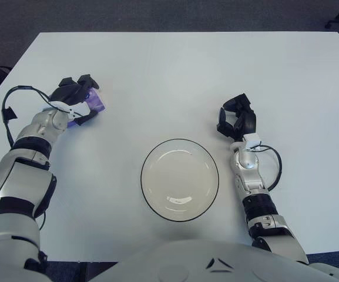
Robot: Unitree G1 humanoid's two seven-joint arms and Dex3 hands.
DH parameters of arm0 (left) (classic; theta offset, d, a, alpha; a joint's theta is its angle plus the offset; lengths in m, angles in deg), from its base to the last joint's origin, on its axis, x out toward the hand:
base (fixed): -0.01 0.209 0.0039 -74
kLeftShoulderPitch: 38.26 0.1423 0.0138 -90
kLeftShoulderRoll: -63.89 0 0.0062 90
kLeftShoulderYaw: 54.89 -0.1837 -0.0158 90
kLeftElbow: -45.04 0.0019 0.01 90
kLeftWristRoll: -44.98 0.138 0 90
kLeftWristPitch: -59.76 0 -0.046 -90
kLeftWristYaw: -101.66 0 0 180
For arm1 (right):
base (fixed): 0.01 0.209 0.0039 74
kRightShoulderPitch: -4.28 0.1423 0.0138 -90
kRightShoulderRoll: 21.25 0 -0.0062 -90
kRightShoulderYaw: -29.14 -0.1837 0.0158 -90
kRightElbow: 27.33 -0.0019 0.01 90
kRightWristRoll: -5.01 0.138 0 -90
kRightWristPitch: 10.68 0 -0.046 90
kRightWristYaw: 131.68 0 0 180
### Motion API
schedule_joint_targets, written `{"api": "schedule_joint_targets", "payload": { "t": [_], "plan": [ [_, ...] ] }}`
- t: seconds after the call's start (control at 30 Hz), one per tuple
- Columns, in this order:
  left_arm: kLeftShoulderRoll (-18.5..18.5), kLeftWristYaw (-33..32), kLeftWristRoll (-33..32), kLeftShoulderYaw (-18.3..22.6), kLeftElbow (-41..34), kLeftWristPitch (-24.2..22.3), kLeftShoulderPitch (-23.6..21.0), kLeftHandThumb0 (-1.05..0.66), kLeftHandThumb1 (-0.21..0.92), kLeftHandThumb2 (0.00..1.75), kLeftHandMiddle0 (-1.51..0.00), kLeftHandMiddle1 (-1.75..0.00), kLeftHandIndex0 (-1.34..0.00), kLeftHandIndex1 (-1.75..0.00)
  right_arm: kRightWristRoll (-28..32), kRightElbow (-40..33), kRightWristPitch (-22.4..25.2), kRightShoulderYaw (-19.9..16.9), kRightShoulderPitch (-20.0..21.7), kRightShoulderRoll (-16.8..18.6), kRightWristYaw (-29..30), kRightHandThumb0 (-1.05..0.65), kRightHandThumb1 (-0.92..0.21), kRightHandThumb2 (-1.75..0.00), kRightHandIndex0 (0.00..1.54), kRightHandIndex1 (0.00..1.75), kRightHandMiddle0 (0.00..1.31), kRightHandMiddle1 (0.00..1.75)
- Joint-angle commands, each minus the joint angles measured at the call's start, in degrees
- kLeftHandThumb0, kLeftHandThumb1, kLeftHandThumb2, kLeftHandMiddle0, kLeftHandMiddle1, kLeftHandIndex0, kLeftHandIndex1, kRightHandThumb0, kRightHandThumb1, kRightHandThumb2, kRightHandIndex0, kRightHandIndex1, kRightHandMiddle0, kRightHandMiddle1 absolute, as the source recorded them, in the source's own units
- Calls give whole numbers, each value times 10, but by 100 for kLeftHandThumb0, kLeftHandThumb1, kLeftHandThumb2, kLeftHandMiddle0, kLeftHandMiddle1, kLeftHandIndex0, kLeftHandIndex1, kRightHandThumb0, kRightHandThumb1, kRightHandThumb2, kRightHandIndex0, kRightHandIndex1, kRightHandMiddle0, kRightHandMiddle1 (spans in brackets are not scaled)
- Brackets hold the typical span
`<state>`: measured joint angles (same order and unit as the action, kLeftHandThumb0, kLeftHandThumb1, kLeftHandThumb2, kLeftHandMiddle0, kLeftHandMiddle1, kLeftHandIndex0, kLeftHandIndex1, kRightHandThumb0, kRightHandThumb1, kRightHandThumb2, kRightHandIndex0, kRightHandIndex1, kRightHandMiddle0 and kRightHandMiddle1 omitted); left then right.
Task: Put the tissue paper into the plate.
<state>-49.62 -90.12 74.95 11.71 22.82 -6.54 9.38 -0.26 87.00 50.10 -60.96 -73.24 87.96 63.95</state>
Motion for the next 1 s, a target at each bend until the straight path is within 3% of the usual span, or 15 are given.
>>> {"api": "schedule_joint_targets", "payload": {
  "t": [0.0, 0.37, 0.67, 0.87, 0.97],
  "plan": [
    [50, 50, 7, -15, 39, -16, 90, -53, 17, 150, -126, -175, -73, -175, -8, 76, -9, -1, -93, -2, -3, -42, -53, -105, 69, 175, 44, 175],
    [72, 116, -133, 100, 24, 38, 115, -54, 15, 152, -134, -175, -74, -175, -7, 68, -7, -1, -97, -1, -4, -42, -53, -105, 70, 175, 44, 175],
    [80, 134, -195, 155, -23, 69, 135, -54, 15, 153, -136, -175, -75, -175, -5, 70, -6, -2, -96, -1, -6, -41, -54, -105, 69, 175, 44, 175],
    [94, 132, -241, 196, -76, 92, 155, -52, 17, 149, -134, -175, -72, -175, -5, 72, -11, -2, -96, -1, -9, -41, -54, -105, 69, 175, 44, 175],
    [96, 120, -265, 218, -155, 101, 180, -52, 19, 148, -134, -175, -71, -175, -5, 71, -8, -2, -96, 0, -8, -41, -54, -105, 69, 175, 44, 175]
  ]
}}
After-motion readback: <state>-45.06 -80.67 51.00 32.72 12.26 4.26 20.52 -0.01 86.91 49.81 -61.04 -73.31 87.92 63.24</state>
